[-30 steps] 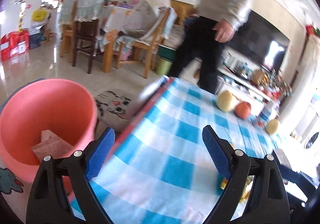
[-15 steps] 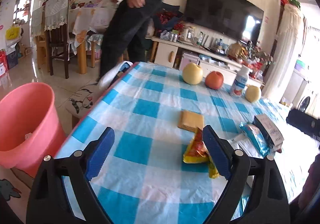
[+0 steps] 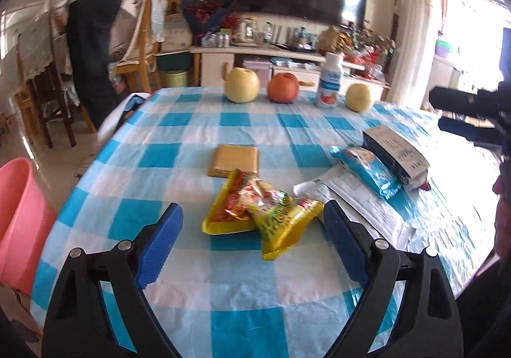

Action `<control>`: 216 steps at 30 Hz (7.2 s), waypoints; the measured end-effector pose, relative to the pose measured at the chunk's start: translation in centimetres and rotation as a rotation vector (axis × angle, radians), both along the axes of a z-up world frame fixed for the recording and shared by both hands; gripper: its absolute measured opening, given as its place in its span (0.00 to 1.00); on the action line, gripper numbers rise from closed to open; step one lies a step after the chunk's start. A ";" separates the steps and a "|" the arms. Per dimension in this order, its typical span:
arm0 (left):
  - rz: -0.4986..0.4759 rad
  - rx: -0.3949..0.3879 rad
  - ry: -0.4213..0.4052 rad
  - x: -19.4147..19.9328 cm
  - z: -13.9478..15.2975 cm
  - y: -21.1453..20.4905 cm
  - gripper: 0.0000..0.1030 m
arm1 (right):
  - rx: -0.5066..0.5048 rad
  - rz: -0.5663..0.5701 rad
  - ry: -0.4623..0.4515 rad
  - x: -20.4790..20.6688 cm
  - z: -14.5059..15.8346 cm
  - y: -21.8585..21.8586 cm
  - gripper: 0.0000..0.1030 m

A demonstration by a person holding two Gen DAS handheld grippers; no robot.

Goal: Collect trash
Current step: 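Move the left tool to the yellow chip bag while the right tool approaches the milk carton, then grasp and lift the yellow chip bag with the left tool while the right tool grasps the milk carton, then carry the yellow chip bag and milk carton to the pink bin and open both tools, then return both tools from the pink bin to the table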

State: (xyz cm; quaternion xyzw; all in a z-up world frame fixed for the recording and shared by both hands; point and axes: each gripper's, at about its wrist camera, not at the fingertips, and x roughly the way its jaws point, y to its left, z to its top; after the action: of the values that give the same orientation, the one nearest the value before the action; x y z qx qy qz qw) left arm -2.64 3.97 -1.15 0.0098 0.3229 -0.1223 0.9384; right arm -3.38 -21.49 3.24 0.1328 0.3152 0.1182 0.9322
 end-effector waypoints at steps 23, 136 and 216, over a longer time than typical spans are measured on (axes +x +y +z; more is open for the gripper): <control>-0.072 0.009 0.187 6.3 -3.8 -0.8 0.88 | -0.001 -0.062 0.193 4.5 -4.7 -6.8 0.92; 0.036 -0.102 0.214 7.6 -2.7 1.3 0.53 | -0.223 -0.077 0.151 7.0 -6.8 -4.5 0.62; 0.915 -0.399 -0.211 -0.6 0.1 29.7 0.92 | 0.064 0.537 0.137 10.6 -1.7 37.2 0.90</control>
State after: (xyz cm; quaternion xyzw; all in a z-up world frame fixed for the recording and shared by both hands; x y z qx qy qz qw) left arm -3.20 33.68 -1.07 -0.2994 0.1681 0.2436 0.9071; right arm 7.22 15.67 1.51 0.0817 0.3974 0.3616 0.8394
